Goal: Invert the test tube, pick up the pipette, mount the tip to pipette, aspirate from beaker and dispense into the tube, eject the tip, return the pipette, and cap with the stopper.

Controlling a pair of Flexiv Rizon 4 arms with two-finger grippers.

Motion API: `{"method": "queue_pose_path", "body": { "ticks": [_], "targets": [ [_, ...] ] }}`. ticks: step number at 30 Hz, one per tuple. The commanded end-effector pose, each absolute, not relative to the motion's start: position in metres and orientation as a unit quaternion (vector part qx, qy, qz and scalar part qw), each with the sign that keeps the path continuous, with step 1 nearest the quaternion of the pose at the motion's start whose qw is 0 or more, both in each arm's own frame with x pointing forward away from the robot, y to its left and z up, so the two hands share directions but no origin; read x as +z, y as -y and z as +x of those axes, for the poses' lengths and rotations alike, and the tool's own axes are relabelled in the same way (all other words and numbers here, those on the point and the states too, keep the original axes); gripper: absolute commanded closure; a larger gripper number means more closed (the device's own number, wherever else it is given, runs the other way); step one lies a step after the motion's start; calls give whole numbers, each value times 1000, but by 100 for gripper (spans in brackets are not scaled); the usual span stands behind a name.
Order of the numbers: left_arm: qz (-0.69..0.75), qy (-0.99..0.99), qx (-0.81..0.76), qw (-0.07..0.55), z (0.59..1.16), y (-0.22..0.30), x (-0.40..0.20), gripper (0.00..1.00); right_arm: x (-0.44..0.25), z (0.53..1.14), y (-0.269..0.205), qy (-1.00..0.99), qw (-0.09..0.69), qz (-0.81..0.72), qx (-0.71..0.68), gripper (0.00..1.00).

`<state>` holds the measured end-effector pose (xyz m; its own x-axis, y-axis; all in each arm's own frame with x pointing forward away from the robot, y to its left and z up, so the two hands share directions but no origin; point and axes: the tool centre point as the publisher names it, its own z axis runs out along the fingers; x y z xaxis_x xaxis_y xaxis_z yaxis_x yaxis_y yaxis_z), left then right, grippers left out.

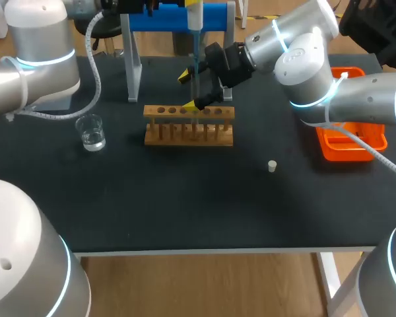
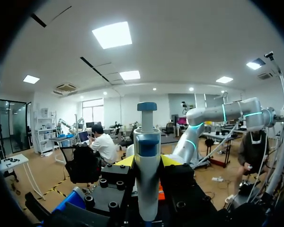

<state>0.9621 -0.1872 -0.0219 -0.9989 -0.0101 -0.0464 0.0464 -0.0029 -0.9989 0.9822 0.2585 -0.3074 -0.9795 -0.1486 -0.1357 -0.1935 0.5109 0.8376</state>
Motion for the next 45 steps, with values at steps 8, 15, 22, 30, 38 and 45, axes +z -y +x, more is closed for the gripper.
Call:
{"method": "queue_pose_path", "body": {
  "ticks": [8,15,22,30,38,45],
  "targets": [
    [31,-718,-694,40,959,184,-18,100,-307,985,-258,-869,20,-100,484,0],
    [35,-713,-699,41,959,186,-21,100,-307,985,-258,-869,20,-100,484,0],
    [35,-707,-705,42,958,189,-24,100,-307,985,-258,-869,20,-100,484,0],
    [34,-706,-707,40,958,190,-26,100,-307,985,-258,-869,20,-100,484,0],
    [30,-706,-706,39,957,189,-28,100,-307,985,-258,-869,20,-100,484,0],
    [28,-705,-708,39,957,189,-31,100,-307,985,-258,-869,20,-100,484,0]
  ]
}}
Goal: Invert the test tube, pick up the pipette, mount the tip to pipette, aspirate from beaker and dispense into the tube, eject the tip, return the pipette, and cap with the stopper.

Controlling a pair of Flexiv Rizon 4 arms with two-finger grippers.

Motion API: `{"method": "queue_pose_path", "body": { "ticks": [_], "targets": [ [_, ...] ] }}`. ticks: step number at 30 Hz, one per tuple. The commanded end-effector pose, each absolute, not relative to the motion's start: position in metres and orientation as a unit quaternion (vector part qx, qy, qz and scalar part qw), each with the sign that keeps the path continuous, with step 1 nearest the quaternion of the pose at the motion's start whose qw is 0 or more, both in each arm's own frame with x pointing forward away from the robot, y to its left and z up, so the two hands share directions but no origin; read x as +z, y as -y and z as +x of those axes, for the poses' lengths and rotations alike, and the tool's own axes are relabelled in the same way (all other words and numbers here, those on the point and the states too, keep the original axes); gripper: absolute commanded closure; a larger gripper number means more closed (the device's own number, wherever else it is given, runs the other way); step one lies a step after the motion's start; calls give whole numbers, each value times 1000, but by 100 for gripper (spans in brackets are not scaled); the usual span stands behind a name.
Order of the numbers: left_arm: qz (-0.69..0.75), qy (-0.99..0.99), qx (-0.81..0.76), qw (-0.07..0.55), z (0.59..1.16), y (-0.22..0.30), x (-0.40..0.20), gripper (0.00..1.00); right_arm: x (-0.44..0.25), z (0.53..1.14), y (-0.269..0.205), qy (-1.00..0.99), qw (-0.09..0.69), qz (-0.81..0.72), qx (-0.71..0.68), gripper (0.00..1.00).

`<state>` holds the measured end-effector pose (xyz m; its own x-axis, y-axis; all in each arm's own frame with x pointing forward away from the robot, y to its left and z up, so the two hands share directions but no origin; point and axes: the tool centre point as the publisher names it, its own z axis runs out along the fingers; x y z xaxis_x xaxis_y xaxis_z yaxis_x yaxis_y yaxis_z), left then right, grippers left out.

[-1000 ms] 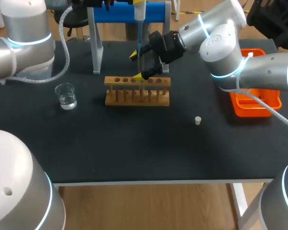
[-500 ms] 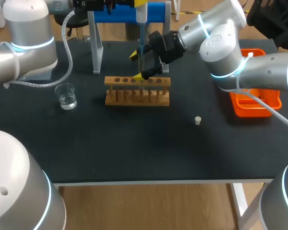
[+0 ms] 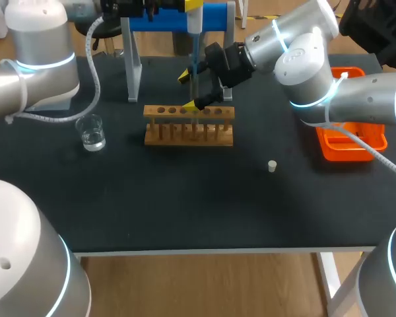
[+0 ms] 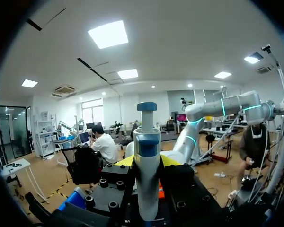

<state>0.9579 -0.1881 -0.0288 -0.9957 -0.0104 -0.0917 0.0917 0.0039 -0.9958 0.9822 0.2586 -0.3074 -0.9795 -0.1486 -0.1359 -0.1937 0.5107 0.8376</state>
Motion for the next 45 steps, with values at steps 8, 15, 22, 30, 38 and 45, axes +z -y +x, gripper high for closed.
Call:
{"method": "queue_pose_path", "body": {
  "ticks": [8,15,22,30,38,45],
  "targets": [
    [29,-703,-709,40,956,189,-34,100,-307,985,-258,-869,20,-100,484,0],
    [29,-703,-709,41,956,188,-34,100,-307,985,-258,-869,20,-100,484,0],
    [29,-704,-709,41,955,188,-36,100,-307,985,-258,-869,20,-100,484,0],
    [30,-704,-709,41,955,188,-40,100,-307,985,-258,-869,20,-100,484,0],
    [35,-707,-706,41,955,189,-42,100,-307,985,-258,-869,20,-100,484,0],
    [38,-714,-698,38,955,191,-43,100,-307,985,-258,-869,20,-100,484,0]
  ]
}}
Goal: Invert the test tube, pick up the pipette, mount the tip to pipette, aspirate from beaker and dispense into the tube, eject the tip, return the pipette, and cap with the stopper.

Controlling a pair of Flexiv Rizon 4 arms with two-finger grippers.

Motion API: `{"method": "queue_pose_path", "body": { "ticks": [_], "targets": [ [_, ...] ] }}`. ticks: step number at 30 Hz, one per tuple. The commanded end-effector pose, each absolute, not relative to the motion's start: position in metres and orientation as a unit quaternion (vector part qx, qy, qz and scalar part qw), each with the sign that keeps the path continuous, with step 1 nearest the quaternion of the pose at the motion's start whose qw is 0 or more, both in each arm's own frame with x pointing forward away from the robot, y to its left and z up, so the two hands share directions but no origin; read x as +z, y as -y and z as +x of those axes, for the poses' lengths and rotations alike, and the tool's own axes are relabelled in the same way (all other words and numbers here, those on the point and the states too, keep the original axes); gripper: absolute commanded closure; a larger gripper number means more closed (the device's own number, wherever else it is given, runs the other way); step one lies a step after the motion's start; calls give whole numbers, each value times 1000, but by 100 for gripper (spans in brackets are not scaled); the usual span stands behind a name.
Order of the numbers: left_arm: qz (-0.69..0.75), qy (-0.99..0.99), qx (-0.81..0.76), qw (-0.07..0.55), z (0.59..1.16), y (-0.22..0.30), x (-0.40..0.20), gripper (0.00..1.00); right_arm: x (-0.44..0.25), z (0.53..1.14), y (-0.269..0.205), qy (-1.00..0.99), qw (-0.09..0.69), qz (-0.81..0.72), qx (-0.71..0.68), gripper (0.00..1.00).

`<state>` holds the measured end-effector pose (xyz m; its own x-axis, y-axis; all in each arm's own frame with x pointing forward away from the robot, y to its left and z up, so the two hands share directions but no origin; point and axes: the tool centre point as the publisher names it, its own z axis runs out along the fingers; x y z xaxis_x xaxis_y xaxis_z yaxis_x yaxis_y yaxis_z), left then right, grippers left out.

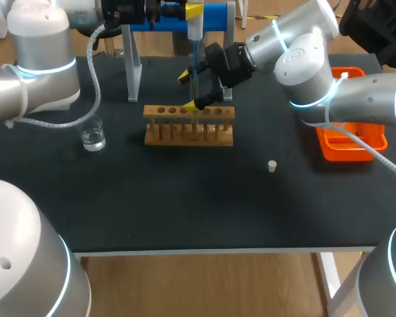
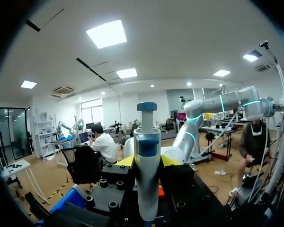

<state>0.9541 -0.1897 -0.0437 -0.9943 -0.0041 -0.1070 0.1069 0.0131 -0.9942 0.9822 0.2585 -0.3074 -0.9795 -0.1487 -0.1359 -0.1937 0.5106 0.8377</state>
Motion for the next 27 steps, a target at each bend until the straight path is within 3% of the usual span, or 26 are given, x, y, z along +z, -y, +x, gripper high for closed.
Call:
{"method": "queue_pose_path", "body": {
  "ticks": [1,27],
  "targets": [
    [39,-715,-697,38,955,192,-43,100,-307,985,-258,-869,20,-100,484,0],
    [54,-721,-690,36,953,198,-47,100,-307,985,-258,-869,20,-100,484,0]
  ]
}}
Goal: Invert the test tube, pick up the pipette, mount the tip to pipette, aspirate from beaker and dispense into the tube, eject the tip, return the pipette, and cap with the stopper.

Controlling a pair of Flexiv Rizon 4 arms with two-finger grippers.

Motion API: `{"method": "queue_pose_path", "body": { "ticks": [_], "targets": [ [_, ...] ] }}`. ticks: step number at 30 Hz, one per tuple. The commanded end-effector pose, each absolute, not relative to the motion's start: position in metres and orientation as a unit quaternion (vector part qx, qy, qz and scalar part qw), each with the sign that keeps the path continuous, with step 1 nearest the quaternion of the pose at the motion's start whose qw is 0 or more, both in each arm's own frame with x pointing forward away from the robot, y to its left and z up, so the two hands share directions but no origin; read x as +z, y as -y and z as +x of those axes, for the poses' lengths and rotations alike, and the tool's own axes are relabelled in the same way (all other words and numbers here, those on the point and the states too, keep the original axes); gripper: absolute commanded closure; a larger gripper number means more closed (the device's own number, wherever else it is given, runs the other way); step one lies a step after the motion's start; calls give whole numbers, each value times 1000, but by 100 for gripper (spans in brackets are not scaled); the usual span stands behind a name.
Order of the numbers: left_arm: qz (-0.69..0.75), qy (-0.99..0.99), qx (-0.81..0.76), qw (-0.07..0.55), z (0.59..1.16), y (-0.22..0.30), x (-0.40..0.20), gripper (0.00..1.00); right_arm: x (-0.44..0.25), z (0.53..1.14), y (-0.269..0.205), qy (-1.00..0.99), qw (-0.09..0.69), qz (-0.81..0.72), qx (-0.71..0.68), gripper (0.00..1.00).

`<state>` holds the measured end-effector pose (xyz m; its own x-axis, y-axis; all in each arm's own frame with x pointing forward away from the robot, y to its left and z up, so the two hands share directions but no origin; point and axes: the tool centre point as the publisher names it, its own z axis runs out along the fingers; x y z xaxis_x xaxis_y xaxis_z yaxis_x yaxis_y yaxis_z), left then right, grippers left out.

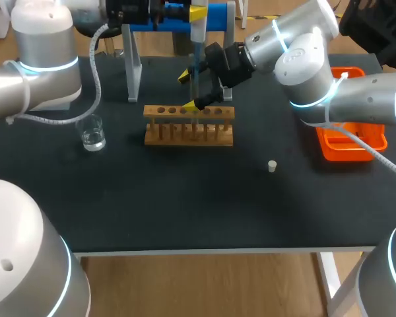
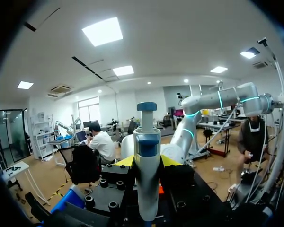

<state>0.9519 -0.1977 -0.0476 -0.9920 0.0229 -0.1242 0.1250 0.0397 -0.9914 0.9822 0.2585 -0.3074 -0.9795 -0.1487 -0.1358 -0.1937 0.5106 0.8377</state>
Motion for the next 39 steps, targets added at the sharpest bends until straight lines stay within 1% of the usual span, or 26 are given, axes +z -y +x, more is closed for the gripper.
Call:
{"method": "queue_pose_path", "body": {
  "ticks": [1,39],
  "targets": [
    [54,-721,-690,37,952,198,-47,100,-307,985,-258,-869,20,-100,484,0],
    [62,-722,-688,34,943,204,-57,100,-307,985,-258,-869,20,-100,484,0]
  ]
}}
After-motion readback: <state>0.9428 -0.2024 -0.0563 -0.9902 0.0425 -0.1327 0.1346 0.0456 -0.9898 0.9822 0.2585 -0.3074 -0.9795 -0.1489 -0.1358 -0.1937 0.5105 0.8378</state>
